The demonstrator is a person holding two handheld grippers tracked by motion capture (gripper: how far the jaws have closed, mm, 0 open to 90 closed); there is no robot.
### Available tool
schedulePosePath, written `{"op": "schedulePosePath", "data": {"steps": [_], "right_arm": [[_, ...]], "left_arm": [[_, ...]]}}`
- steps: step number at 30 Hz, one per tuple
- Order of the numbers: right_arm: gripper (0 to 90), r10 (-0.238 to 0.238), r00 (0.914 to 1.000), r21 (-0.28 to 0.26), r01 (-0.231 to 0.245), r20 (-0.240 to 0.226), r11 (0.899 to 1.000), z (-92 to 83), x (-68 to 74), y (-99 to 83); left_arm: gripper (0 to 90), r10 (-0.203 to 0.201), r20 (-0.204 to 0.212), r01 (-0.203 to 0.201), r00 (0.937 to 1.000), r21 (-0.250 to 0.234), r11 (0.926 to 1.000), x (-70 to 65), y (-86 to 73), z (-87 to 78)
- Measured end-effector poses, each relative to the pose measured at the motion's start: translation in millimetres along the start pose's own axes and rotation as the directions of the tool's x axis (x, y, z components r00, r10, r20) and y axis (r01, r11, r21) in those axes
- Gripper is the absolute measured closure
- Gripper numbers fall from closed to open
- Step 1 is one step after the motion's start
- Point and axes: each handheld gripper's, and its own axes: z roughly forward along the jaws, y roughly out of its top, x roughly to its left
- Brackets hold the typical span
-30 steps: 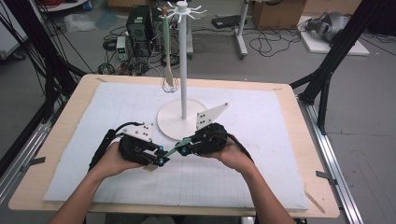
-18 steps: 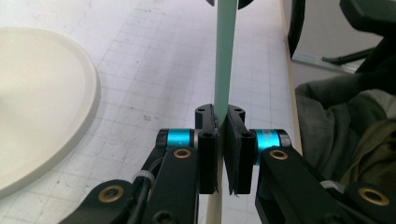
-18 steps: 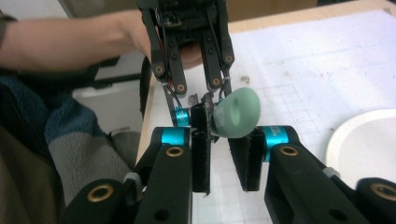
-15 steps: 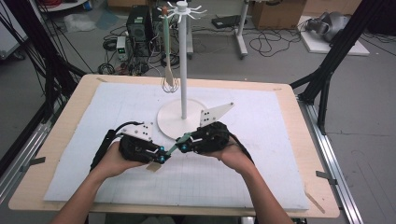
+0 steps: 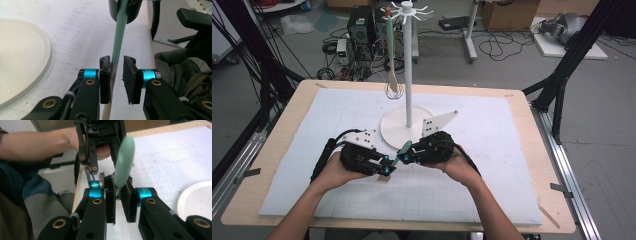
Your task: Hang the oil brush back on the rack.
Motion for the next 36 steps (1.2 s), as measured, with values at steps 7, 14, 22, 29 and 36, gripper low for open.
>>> {"op": "schedulePosePath", "data": {"steps": [7, 14, 22, 29, 36], "right_arm": [[82.9, -0.024, 0.9997, 0.027, 0.024, -0.003, 0.999, -2.6, 2.3, 9.4], [77.7, -0.01, 0.9979, -0.058, 0.013, 0.064, 0.998, 0.3, 5.6, 7.6], [80.7, 0.017, 0.9978, -0.094, -0.011, 0.064, 0.996, 8.4, 5.1, 3.4], [83.4, 0.046, 0.9983, -0.082, -0.043, 0.035, 0.996, 12.0, 2.7, 3.9], [83.4, 0.053, 0.998, -0.075, -0.05, 0.036, 0.996, 10.2, 0.5, 5.5]], "left_arm": [[82.7, 0.014, -0.007, -0.014, 0.9999, 0.019, 0.9997, -1.4, 0.8, 5.5], [84.3, -0.01, -0.021, 0.01, 0.9997, -0.04, 0.9992, 0.1, 2.2, 1.6], [84.2, -0.021, -0.022, 0.02, 0.9995, -0.079, 0.9967, 0.6, 3.5, 0.8], [71.1, -0.026, -0.038, 0.023, 0.9989, -0.083, 0.9963, -0.2, 0.0, 1.3], [61.4, -0.037, -0.072, 0.031, 0.9967, -0.076, 0.9966, 0.1, -5.5, -0.9]]}}
